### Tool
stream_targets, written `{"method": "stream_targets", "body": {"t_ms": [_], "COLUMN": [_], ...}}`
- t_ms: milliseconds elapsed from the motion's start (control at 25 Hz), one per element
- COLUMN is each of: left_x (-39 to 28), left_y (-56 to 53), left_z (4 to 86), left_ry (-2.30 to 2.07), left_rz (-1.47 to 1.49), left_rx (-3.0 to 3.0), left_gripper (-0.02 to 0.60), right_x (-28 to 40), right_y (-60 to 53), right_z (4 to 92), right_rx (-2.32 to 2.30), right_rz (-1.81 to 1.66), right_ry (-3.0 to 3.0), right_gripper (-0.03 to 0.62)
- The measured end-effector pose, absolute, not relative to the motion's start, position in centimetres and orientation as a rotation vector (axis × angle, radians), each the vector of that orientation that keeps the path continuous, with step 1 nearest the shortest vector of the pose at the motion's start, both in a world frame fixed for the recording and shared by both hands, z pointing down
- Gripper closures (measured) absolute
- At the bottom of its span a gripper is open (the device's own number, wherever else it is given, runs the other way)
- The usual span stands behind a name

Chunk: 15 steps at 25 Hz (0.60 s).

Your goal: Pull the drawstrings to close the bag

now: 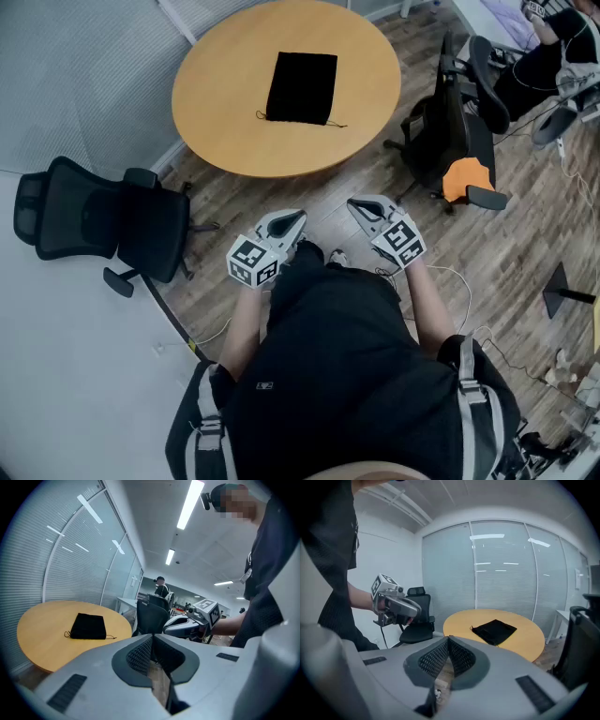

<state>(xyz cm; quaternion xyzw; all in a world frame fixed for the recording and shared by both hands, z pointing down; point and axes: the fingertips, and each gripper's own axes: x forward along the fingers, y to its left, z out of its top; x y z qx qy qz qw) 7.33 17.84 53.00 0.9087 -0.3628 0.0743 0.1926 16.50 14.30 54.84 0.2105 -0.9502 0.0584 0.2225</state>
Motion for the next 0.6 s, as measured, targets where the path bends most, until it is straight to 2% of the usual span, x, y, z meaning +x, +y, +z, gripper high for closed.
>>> {"method": "stream_targets", "body": {"t_ms": [600], "left_x": [7.2], "left_y": [17.34], "left_z": [53.33], "left_ry": [-1.027], "left_rz": [0.209], "left_rx": [2.54], "left_gripper": [0.561], "right_x": [16.85], "right_y": [13.95], "right_z": [55.22], "right_rx": [0.61], "right_rz": [0.177], "right_ry": [-2.621], "right_gripper": [0.536]}}
